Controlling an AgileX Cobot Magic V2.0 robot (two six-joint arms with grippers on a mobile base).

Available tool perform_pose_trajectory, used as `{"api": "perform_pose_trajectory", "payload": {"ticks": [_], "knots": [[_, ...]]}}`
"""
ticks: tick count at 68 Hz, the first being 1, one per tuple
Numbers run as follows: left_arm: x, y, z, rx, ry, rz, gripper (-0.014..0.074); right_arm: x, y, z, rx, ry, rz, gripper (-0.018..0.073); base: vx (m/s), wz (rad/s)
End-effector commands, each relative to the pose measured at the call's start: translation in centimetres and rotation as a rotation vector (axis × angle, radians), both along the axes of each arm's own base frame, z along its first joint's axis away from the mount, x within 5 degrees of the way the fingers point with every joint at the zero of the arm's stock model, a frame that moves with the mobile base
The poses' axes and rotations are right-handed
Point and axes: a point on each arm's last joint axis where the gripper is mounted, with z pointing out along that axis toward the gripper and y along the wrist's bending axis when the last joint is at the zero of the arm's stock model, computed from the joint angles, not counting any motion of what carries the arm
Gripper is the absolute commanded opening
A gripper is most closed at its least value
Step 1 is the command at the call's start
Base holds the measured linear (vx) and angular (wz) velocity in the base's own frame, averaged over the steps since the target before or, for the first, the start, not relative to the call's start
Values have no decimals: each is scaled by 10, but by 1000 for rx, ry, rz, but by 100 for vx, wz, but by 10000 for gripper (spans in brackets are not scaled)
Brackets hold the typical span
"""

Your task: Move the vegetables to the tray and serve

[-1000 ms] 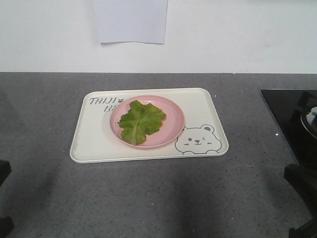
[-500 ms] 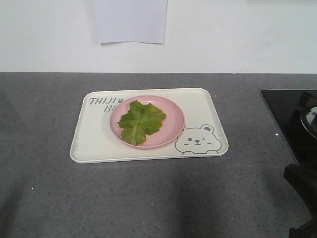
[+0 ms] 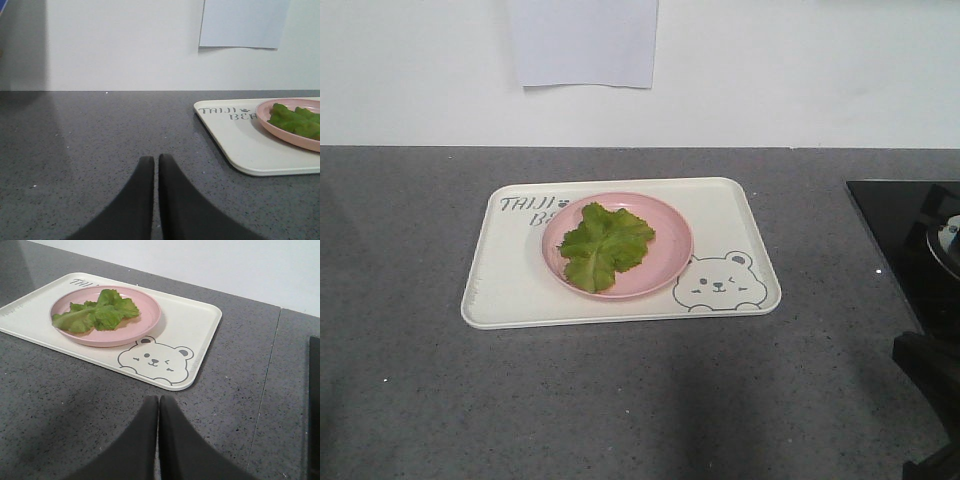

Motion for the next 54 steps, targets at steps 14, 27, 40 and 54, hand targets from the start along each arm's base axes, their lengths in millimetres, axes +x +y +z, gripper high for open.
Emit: {"api": "perform_pose_trajectory", "payload": {"ticks": [14,27,40,54], "knots": [[0,-1,0,-2,-65,-9,-6,2,-1,11,17,-51,-20,-6,0,0],[0,-1,0,-2,-65,-9,-6,2,-1,11,17,-51,-20,-6,0,0],[0,-1,0,-2,-65,-9,-6,2,-1,11,17,-51,-20,-6,0,0],[0,-1,0,-2,-65,-9,-6,2,-1,11,17,-51,-20,-6,0,0]]}}
